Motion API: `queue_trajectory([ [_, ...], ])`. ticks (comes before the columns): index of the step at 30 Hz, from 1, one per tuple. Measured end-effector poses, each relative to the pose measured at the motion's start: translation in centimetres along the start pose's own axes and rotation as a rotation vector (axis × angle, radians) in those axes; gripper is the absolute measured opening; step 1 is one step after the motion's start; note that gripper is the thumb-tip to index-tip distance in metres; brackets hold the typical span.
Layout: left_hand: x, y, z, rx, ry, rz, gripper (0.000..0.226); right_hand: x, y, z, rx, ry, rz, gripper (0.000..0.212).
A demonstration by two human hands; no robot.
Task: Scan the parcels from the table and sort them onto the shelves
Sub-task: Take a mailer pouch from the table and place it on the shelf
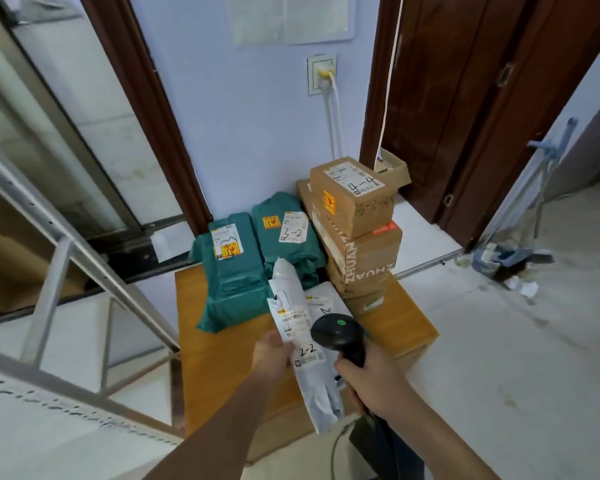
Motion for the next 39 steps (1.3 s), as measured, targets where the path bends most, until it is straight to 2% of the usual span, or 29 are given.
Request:
queue_trajectory([
  [9,1.5,-0.3,-1.2,-0.210,0.163,-0.013,0.030,-3.0,2.8,1.1,0.065,-0.049,-0.030,0.013],
  [14,1.8,-0.9,-1.7,-0.211,0.155,-0.062,0.029,-3.6,3.5,1.5,0.114,-0.062,-0.025,0.017],
  [18,2.2,-1.5,-1.9,-0.216,0.151,-0.100,0.032,-4.1,4.3,1.6,0.089,-0.047,0.027,0.010],
  [28,2.0,-3.5,-3.0,-0.261,0.135,-0.150,0.032,-5.4,7.6,1.2,0.082,-0.017,0.088,0.011],
  [35,1.0,-4.3,-4.2,-0.319,0.158,-0.088,0.016,-5.5,10.1,1.1,0.134,0.054,0.136,0.011],
  [39,0.6,-4.8,-5.3,-0.319,0.186,-0.164,0.022,-5.5,10.8,0.7,0.164,0.033,0.121,0.013],
])
Point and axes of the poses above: each hand's wrist, its own z-axis towards the middle knuckle, its own y-axis out of the palm, x = y × z, the point moved 5 cm from there along z, towards the middle knuckle, and after that the axes turned 15 degrees about -x, right-handed, at the moved point
